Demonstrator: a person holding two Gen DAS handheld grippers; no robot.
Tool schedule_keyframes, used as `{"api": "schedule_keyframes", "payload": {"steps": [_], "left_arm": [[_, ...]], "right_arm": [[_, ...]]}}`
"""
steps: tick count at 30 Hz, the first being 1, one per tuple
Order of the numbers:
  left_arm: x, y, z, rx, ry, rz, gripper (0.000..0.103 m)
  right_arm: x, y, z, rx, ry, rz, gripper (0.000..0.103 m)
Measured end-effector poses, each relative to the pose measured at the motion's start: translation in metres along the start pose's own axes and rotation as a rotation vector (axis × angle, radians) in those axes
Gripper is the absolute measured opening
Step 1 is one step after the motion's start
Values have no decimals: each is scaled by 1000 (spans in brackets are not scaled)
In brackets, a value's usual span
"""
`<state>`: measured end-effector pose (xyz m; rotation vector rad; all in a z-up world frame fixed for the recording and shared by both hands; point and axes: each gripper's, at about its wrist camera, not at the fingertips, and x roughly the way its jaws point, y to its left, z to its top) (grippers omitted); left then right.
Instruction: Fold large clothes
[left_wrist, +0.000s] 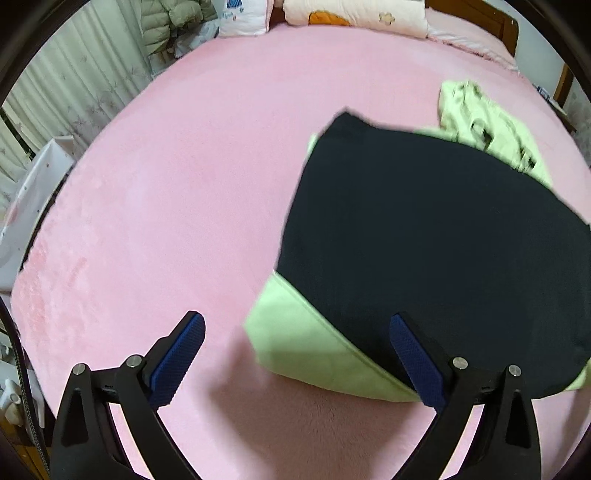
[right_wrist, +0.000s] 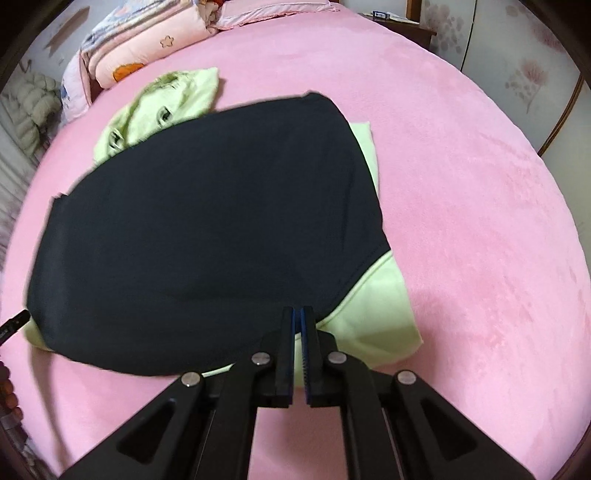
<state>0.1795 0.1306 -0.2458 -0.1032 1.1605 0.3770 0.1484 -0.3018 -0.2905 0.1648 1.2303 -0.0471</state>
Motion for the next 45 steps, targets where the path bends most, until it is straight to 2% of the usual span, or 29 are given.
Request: {"api": "schedule_keyframes", "payload": {"steps": [5, 8, 13, 15, 18, 22, 23, 26, 27, 30, 32, 34, 39, 45], "left_arm": [[-59, -1, 51, 41, -11, -69, 100], [-93, -3, 84, 61, -46, -112, 100], [-142, -14, 146, 69, -105, -171, 100], [-159, -24, 170, 83, -127, -204, 100], [-173, -43, 208, 87, -156, -266, 100], [-171, -71, 252, 82, -166, -311, 100], [-168, -75, 259, 79, -167, -319, 100], [-139, -104, 287, 86, -165, -329, 100], [-124, -116, 295, 102, -183, -307, 100], [-71, -145, 307, 170, -249, -225, 100], [-28, -162, 311, 204, -252, -182, 100], [14, -177, 314, 229, -213, -167, 99], [107, -203, 306, 257, -117, -132, 99], [175, -209, 298, 203, -12, -178, 99]], "right_arm": [[-55, 21, 26, -28, 1, 62, 3], [-94, 38, 57, -76, -18, 79, 3], [-160, 65, 127, -124, -105, 131, 4], [-180, 74, 155, -125, -144, 158, 11], [-200, 89, 191, -143, -190, 182, 12], [-212, 105, 241, -132, -250, 224, 14], [-211, 110, 256, -121, -259, 241, 21], [-189, 123, 290, -123, -278, 251, 43], [-176, 129, 300, -136, -286, 236, 44], [-126, 136, 326, -146, -271, 208, 45], [-84, 132, 337, -113, -244, 215, 45], [-32, 128, 343, -72, -202, 234, 45], [77, 119, 340, -19, -108, 184, 45], [145, 113, 336, 40, -66, 215, 45]]}}
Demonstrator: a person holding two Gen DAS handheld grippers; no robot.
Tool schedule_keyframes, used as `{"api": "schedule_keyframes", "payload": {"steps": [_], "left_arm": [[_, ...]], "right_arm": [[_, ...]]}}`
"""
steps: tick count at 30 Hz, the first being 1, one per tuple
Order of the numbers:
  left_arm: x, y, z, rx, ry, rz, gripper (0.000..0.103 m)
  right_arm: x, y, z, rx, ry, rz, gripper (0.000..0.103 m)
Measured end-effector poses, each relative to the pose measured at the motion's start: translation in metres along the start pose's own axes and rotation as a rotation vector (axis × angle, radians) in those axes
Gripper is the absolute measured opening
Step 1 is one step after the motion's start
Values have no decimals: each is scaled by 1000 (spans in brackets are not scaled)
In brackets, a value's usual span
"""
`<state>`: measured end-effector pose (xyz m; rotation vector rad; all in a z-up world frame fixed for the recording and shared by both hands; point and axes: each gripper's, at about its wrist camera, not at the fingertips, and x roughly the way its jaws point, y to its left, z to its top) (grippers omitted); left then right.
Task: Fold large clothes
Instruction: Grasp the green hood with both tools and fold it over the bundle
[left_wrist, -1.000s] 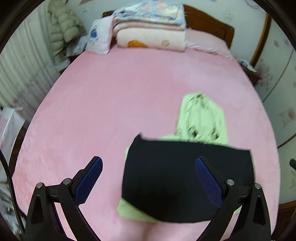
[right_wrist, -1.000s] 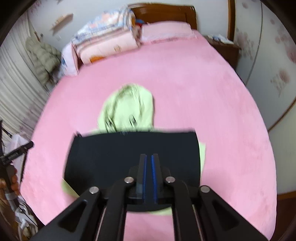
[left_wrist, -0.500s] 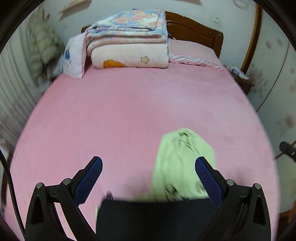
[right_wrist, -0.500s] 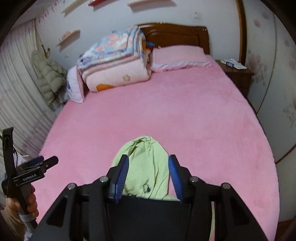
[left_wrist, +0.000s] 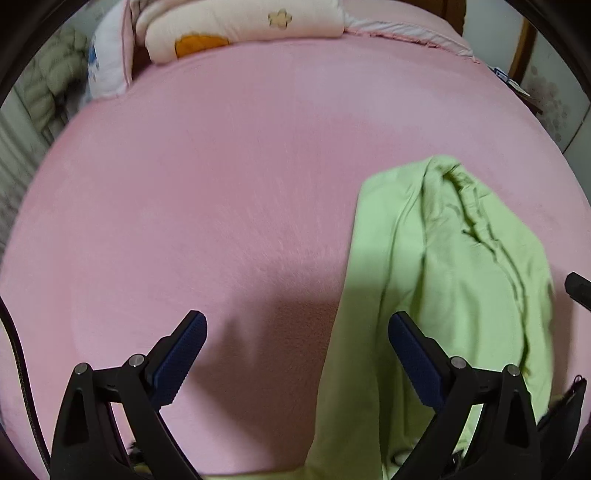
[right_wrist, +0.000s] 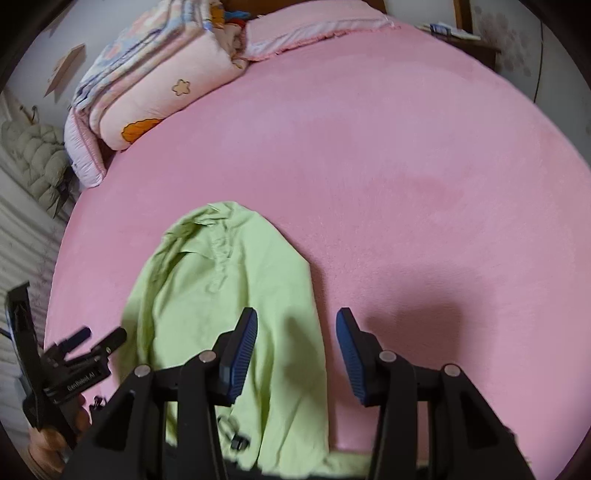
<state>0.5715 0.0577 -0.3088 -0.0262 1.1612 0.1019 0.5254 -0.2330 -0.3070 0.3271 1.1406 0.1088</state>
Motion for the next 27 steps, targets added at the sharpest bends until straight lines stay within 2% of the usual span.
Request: {"api": "schedule_keyframes", "payload": {"steps": [5, 8, 10, 11, 12, 13, 14, 16, 18, 22, 25, 27], "left_arm": [[31, 3, -3, -55, 58, -102, 99], [37, 7, -4, -89, 46, -143, 96], [37, 5, -4, -80, 30, -163, 82], [36, 3, -3, -69, 23, -175, 64], [34, 0, -4, -55, 17, -189, 36], [32, -4, -4, -44, 15, -206, 18], [28, -8, -6, -35, 17, -226, 5], [16, -18, -10, -17, -27, -179, 4], [2, -20, -15, -25, -74, -178, 3], [-35, -8, -26, -64, -171, -225, 2], [-70, 6, -48, -56, -238, -270, 2], [-93, 19, -73, -53, -264, -316, 2]], "right_arm": [[33, -3, 4, 28, 25, 32, 45], [47, 0, 8, 13, 41, 37, 45], [54, 5, 9, -3, 57, 51, 44], [57, 8, 9, -16, 61, 50, 38], [60, 13, 7, -45, 58, 34, 24], [62, 17, 6, -69, 63, 20, 15], [63, 22, 4, -93, 65, 8, 8], [58, 27, 1, -122, 30, -1, 5], [46, 29, 0, -130, -11, 10, 4], [-2, 33, -7, -159, -143, 64, 4], [-48, 36, -23, -217, -243, 114, 4], [-80, 39, -42, -265, -301, 147, 4]]}}
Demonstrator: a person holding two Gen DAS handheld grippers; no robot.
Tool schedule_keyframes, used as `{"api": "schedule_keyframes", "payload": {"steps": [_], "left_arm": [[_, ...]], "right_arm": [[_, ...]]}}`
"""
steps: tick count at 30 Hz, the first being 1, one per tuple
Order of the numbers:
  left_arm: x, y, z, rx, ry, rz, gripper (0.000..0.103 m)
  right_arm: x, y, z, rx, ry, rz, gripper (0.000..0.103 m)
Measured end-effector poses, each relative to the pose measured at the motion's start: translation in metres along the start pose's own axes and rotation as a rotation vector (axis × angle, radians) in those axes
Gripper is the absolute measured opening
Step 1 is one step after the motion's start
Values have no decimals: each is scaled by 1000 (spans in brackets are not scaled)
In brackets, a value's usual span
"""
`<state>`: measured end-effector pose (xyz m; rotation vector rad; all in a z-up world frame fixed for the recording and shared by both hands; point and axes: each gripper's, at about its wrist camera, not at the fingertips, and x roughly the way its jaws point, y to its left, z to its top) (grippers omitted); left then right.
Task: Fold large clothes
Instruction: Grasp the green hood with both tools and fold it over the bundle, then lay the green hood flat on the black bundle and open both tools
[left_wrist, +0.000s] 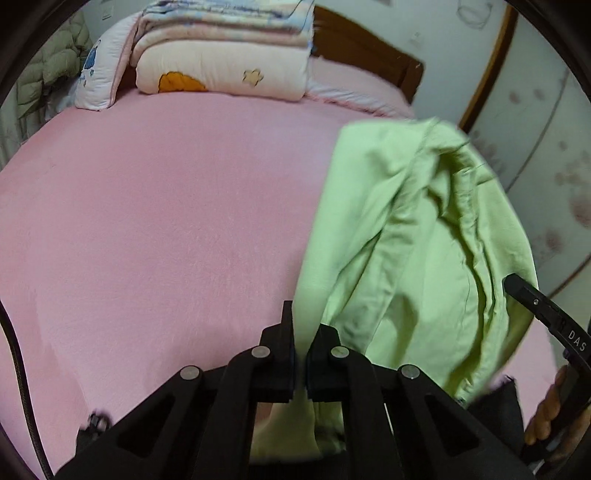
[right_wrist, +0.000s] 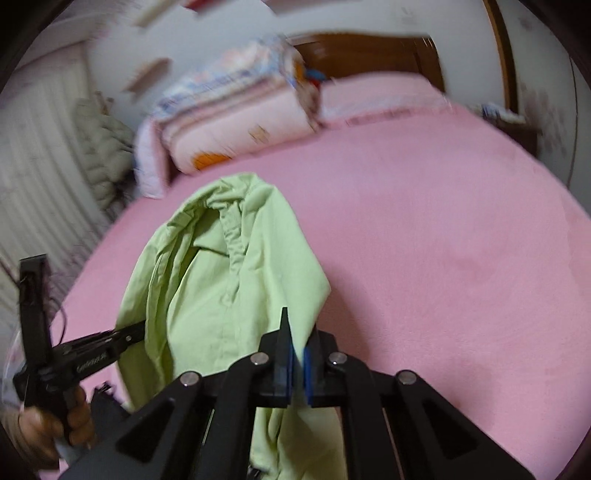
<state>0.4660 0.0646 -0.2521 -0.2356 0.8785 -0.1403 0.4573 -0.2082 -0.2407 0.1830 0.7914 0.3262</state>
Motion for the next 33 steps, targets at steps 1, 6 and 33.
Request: {"api": "schedule_keyframes", "payload": {"steps": [1, 6, 33], "left_arm": [[-12, 2, -5, -4, -4, -26, 2], [-47, 15, -72, 12, 33, -66, 4], [-154, -36, -168, -10, 158, 11, 49]], "right_arm": [[-13, 4, -4, -23, -17, 8, 4], [-80, 26, -48, -121, -68, 30, 4], [-183, 67, -157, 15, 173, -187, 22]]}}
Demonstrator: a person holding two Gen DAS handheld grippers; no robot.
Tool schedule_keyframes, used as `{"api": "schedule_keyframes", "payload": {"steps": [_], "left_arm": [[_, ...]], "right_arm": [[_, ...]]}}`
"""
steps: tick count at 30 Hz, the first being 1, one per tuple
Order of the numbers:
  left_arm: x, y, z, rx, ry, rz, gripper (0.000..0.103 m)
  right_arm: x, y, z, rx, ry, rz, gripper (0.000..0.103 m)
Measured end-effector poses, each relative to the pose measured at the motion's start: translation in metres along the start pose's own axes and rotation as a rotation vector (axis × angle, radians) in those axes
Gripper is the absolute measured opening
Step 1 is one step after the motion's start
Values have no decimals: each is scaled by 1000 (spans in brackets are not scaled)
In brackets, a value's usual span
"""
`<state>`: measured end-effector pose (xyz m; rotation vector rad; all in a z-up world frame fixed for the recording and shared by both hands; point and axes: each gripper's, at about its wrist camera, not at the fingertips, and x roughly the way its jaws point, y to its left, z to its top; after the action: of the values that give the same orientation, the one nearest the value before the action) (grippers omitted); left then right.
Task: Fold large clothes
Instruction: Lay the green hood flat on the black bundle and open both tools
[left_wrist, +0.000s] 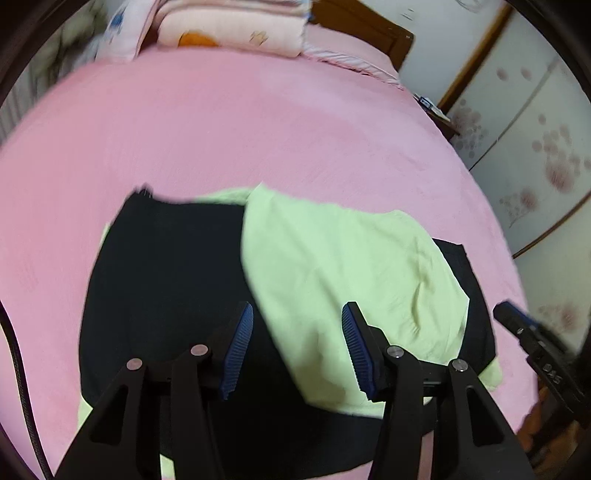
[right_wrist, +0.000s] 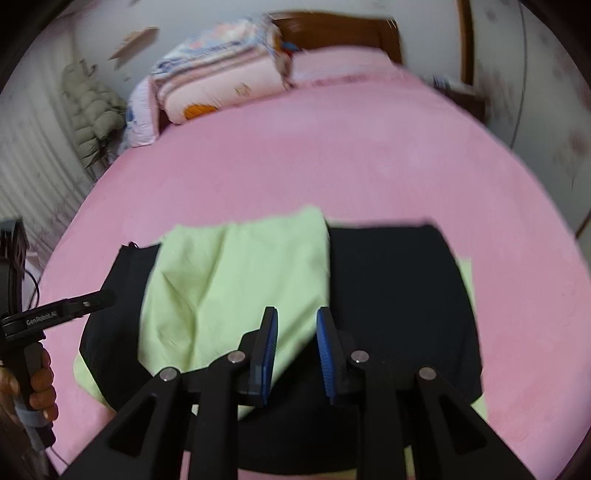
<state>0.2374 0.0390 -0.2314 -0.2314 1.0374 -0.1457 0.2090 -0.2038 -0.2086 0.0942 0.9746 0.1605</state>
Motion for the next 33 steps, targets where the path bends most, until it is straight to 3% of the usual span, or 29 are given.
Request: {"api": "schedule_keyframes", "payload": {"steps": [3, 5, 8, 11, 17, 20, 28, 33], "left_arm": [[6, -30, 16, 44, -23, 40, 49], [6, -30, 34, 45, -35, 43, 49], [28, -49, 43, 42, -48, 58, 55], [52, -50, 32, 47, 12, 96, 56], [83, -27, -7, 64, 120, 179, 59], [84, -15, -18, 45, 113, 176, 73], [84, -7, -21, 12, 116, 173, 76], [75, -8, -20, -25, 135, 166, 83]], "right_arm": [[3, 25, 16, -64, -26, -11, 22], [14, 33, 24, -72, -27, -15, 22], [33, 34, 30, -59, -15, -17, 22], [58, 26, 22, -41, 31, -49, 22], [105, -9, -24, 54, 228, -135, 22], [102, -16, -47, 80, 227, -119, 22], [102, -7, -56, 49, 226, -162, 24], [102, -5, -55, 48, 231, -164, 24]]}}
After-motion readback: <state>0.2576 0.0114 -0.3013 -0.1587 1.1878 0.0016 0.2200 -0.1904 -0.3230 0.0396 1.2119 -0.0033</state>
